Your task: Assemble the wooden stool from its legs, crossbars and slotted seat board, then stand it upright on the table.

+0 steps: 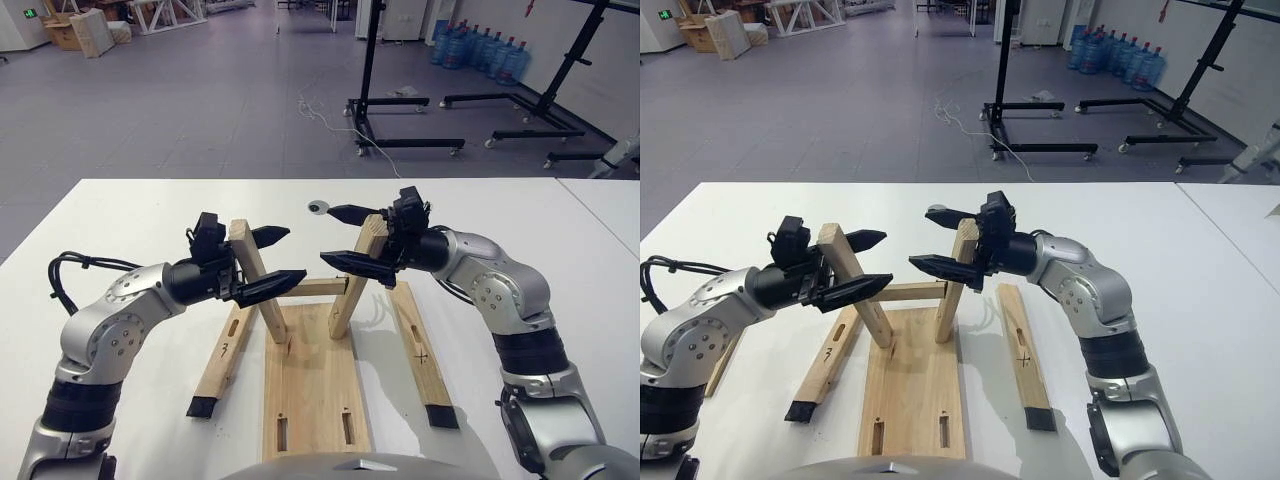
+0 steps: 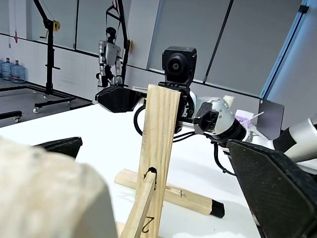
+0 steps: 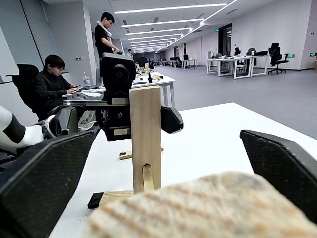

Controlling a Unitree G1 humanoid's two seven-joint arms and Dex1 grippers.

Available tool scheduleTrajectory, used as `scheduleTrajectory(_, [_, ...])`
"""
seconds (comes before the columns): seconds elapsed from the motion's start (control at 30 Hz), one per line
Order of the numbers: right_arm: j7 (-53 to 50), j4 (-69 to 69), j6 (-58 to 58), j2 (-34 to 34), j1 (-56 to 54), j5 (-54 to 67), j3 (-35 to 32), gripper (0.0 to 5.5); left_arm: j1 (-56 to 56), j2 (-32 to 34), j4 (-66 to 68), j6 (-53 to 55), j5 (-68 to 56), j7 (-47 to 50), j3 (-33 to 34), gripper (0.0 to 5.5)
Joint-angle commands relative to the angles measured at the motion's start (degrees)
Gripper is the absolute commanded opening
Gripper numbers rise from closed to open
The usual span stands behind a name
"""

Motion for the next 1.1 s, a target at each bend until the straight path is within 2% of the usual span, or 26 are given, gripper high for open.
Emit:
scheduleTrajectory(0.03, [1.23, -0.29, 0.19, 3.39, -2.51, -2.12, 6.45, 5.40, -7.77, -2.40, 1.35, 1.90, 1.48, -4.64, -7.02, 5.37])
scheduleTrajectory(0.27, [3.49, 6.80, -3.96, 3.43, -6.79, -6.14, 6.07, 5.40, -16.29, -3.84, 12.26, -1.07, 10.15, -9.22, -10.17, 5.37])
scheduleTrajectory(0.4, [4.91, 16.37, -7.26, 5.06, -11.99, -8.78, 4.78, 5.40, -19.92, -4.42, 16.81, -2.94, 13.22, -11.79, -10.46, 5.37])
scheduleTrajectory(0.6, [5.62, 23.96, -9.90, 6.97, -15.34, -10.05, 3.01, 5.40, -18.51, -5.85, 19.23, -5.10, 16.14, -12.05, -10.41, 5.37])
scheduleTrajectory(0.77, [5.06, 20.02, -8.42, 4.95, -11.66, -8.37, 0.62, 5.40, -17.03, -6.87, 17.85, -6.22, 14.98, -8.62, -6.08, 5.37])
scheduleTrajectory(1.1, [-0.05, 10.38, -4.50, 0.13, -2.77, -5.19, -6.63, 5.40, -8.61, -3.60, 6.58, -2.87, 7.79, -2.99, 6.55, 5.37])
